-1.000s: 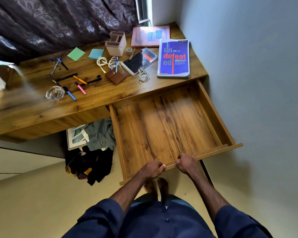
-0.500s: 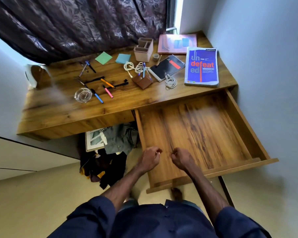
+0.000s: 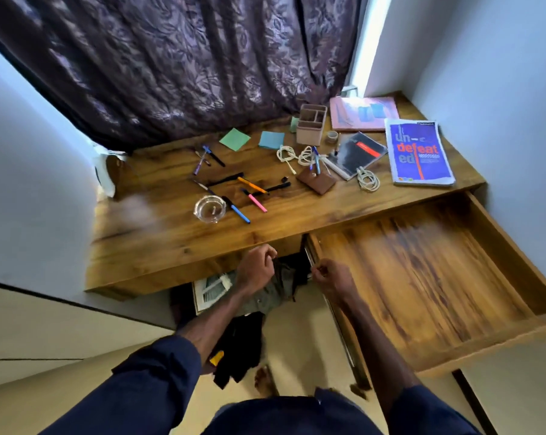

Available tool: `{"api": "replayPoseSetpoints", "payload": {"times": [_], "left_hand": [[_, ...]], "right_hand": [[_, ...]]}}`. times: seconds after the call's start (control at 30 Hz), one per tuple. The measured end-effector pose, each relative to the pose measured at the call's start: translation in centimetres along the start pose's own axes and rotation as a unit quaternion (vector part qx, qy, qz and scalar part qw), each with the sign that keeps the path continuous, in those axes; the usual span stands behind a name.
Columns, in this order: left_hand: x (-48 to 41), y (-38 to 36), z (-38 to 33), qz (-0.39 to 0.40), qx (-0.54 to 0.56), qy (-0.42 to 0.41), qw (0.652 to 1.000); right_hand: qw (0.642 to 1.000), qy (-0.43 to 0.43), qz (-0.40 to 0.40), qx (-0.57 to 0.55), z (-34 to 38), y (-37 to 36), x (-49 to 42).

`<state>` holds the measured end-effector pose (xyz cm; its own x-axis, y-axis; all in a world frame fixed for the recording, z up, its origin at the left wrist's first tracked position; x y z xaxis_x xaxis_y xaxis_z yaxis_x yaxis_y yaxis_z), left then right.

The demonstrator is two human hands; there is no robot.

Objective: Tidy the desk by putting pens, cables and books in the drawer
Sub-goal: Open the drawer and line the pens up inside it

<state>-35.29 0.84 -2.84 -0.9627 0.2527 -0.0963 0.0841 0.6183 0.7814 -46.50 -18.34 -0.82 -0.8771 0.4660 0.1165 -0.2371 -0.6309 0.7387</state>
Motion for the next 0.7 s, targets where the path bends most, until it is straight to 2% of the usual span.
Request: {"api": "replayPoseSetpoints", "payload": {"times": [0.17, 0.37, 0.7], "left_hand": [[-3.8, 2.7, 1.6, -0.031, -0.007, 0.021, 0.999], [-8.1, 3.2, 1.9, -0.011, -0.011, 0.016, 1.000], [-19.0, 1.4, -0.7, -0.033, -0.067, -0.046, 0.996]], "right_hand": [[1.000, 0.026, -0.002, -0.009, 3.5, -1.4, -2.4], [0.999, 0.008, -0.032, -0.014, 6.9, -2.4, -8.6], [0.992, -0.077, -0.098, 0.006, 8.7, -4.6, -22.7]]}}
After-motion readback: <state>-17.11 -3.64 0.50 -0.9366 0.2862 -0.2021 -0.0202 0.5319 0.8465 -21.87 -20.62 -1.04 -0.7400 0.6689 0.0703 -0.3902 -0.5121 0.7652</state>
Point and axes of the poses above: each hand's wrist, its own x-axis away from the middle knuckle, its own y-axis out of the back of the hand, z = x × y, the point moved 5 cm from there along -x, towards the middle knuckle, and after that the axes turned 12 degrees about -z, right-handed, at the moved point
